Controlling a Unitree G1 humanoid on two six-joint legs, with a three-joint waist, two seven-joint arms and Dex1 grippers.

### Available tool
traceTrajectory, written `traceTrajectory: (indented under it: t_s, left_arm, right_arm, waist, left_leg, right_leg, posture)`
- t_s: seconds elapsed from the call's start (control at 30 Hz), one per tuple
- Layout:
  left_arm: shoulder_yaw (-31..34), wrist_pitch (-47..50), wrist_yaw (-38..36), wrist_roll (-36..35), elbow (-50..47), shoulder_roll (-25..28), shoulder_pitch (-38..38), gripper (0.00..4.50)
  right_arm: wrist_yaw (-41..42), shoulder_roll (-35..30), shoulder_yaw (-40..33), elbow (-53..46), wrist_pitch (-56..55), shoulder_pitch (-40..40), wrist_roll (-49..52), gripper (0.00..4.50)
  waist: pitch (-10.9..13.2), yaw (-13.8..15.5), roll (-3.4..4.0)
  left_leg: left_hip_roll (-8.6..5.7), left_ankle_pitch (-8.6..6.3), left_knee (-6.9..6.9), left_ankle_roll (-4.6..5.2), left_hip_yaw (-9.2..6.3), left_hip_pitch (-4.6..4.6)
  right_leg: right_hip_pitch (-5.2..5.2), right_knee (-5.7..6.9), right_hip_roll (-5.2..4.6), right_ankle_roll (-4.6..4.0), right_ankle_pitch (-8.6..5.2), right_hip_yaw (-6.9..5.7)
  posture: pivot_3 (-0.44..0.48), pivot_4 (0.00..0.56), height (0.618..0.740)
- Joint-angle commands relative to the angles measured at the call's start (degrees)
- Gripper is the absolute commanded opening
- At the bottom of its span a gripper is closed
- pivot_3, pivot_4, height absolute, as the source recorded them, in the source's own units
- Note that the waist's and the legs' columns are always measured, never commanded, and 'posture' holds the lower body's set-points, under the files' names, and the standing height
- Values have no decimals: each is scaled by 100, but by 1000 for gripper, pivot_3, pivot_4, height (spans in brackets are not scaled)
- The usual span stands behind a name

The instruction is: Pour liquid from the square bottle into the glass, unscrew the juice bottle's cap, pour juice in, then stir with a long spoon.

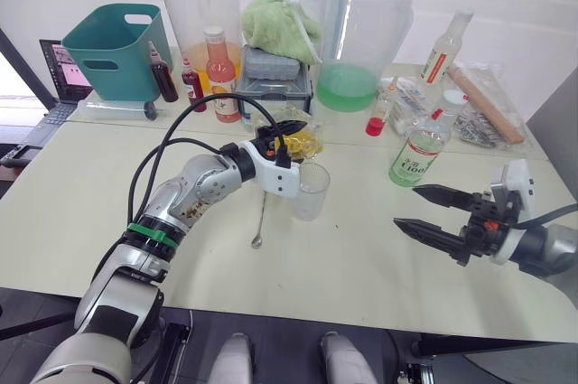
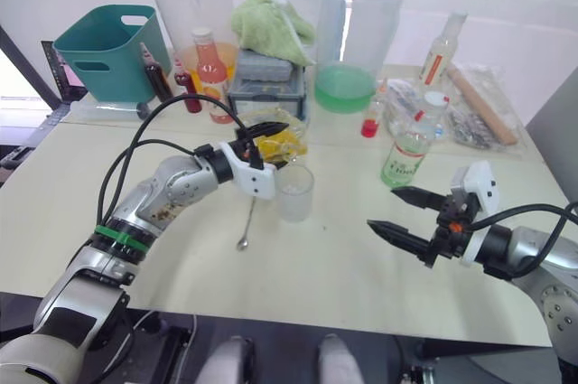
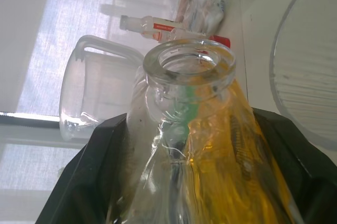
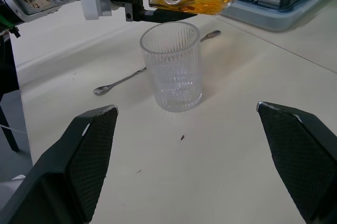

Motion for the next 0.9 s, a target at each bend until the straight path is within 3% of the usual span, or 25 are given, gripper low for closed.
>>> traceTrajectory:
  t_s: [0.03, 0.9]
  left_arm:
    - [195, -203, 358, 1, -239, 50, -274, 2802]
    - [-62, -581, 1359, 1147, 18, 221, -535, 2802]
  right_arm:
    - [-12, -99, -242, -165, -21, -18, 109, 4484]
    - [-96, -176, -100, -191, -5, -319, 196, 4484]
  waist:
    - [0, -1, 0]
    - [0, 8, 0]
  left_leg:
    - [0, 0, 0, 0, 0, 0]
    - [-3, 0, 2, 0, 0, -1]
  right_leg:
    - [0, 0, 0, 0, 0, 0]
    - [1, 0, -2, 2, 1, 0]
  posture:
    - [0, 150, 723]
    - [0, 150, 723]
